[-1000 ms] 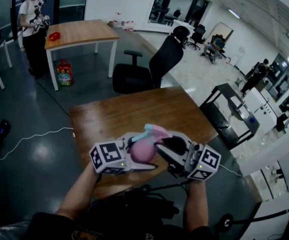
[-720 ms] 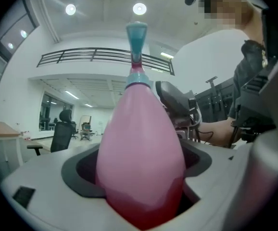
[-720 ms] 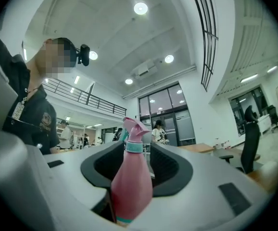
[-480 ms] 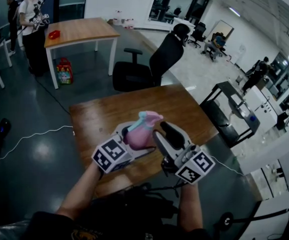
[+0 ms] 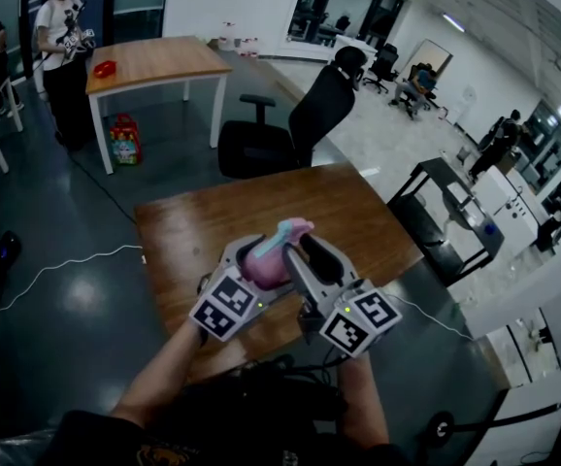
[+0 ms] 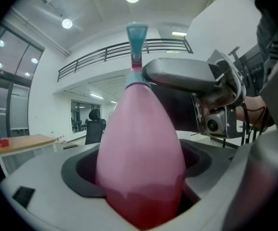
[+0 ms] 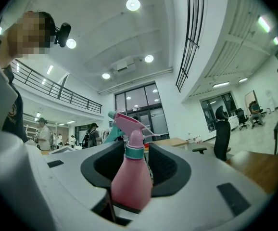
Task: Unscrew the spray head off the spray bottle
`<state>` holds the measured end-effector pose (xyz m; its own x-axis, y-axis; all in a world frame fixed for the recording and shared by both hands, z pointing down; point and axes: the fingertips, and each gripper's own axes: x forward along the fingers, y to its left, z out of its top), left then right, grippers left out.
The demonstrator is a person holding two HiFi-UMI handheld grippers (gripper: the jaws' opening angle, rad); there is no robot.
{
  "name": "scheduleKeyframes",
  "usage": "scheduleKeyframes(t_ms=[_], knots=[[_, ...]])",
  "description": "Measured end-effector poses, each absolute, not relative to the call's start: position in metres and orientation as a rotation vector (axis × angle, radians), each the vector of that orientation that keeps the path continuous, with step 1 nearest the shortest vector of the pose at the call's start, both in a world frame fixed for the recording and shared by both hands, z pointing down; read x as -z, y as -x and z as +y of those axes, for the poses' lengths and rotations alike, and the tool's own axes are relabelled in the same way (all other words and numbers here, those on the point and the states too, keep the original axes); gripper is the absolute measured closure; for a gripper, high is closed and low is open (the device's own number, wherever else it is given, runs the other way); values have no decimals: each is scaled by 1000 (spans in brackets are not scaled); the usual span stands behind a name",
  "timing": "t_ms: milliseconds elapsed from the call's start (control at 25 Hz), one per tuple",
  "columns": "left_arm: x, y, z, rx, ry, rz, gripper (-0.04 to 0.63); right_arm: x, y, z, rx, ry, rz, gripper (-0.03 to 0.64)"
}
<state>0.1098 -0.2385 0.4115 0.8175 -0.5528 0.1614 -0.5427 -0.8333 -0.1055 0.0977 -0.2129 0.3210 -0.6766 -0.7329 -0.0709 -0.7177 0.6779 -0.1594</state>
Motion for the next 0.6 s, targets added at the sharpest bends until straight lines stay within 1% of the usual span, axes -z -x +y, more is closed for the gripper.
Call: scheduleKeyframes(t_ms=[160, 600], knots=[[-414, -116, -232, 300, 2950, 864, 149, -323, -98, -210, 173, 1206, 2778, 479], [-401, -124, -205, 210, 3072, 532, 149, -312, -96, -192, 113, 963, 2923, 480]])
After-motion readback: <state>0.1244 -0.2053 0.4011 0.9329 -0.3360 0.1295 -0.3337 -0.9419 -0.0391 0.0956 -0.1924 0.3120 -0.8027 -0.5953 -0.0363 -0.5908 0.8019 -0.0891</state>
